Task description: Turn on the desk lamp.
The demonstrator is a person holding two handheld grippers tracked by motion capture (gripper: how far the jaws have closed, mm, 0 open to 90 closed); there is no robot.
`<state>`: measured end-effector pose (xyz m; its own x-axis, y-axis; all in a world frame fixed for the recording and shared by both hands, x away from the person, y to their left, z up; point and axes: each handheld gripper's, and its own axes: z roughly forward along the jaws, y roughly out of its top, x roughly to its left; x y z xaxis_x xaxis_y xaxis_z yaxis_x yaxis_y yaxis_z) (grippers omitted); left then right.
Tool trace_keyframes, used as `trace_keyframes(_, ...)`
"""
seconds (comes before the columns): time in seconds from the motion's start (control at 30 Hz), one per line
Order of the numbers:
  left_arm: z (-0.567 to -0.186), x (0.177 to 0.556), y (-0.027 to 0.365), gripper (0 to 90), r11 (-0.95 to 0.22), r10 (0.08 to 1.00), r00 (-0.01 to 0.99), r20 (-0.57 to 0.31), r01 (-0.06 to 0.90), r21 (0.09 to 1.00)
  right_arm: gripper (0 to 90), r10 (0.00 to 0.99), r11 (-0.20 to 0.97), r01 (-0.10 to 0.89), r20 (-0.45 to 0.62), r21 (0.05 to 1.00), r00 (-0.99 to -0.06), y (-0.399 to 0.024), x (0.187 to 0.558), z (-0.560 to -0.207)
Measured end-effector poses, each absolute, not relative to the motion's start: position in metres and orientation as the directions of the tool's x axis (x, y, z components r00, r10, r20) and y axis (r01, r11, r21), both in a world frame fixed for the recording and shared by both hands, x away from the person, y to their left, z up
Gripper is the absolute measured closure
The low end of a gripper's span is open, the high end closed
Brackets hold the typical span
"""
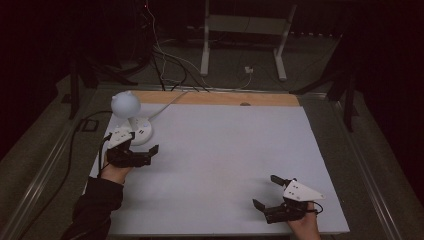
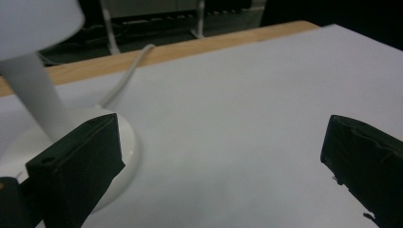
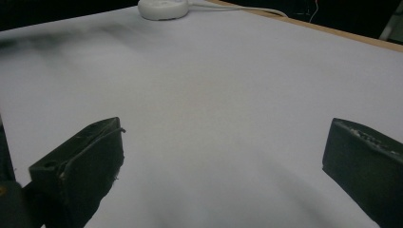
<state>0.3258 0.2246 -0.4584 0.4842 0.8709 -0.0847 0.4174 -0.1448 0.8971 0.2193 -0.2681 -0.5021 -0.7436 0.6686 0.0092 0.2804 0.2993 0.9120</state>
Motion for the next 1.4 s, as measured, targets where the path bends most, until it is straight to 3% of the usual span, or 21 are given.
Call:
trace_keyframes(0.27,-0.463,0.337,0.234,0.6,-0.070,0.908,0.396,-0.133,0.457,0.886,0.0,0.668,0.302,0.286,0.012,0.909,-0.744,-0.268,0.219,-0.503)
trace_keyframes(0.5,-0.467,0.347,0.231,0.6,-0.069,0.944,0.316,-0.096,0.475,0.877,0.0,0.670,0.296,0.291,0.020,0.910,-0.742,-0.268,0.220,-0.503)
trace_keyframes(0.67,-0.471,0.354,0.234,0.6,-0.017,0.946,0.290,-0.145,0.492,0.870,0.0,0.671,0.286,0.297,0.031,0.911,-0.741,-0.269,0.220,-0.503)
trace_keyframes(1.03,-0.477,0.366,0.238,5.0,0.034,0.977,0.162,-0.137,0.519,0.854,0.0,0.669,0.286,0.297,0.032,0.911,-0.742,-0.269,0.220,-0.503)
trace_keyframes(1.2,-0.480,0.369,0.238,8.9,0.035,0.983,0.133,-0.124,0.530,0.847,0.0,0.668,0.288,0.293,0.028,0.912,-0.743,-0.269,0.220,-0.503)
trace_keyframes(1.23,-0.480,0.370,0.238,14.3,0.030,0.985,0.129,-0.117,0.534,0.845,0.0,0.669,0.290,0.294,0.027,0.911,-0.743,-0.269,0.220,-0.503)
trace_keyframes(1.4,-0.482,0.371,0.237,21.3,0.014,0.987,0.126,-0.099,0.546,0.838,0.0,0.668,0.290,0.292,0.026,0.911,-0.743,-0.269,0.220,-0.503)
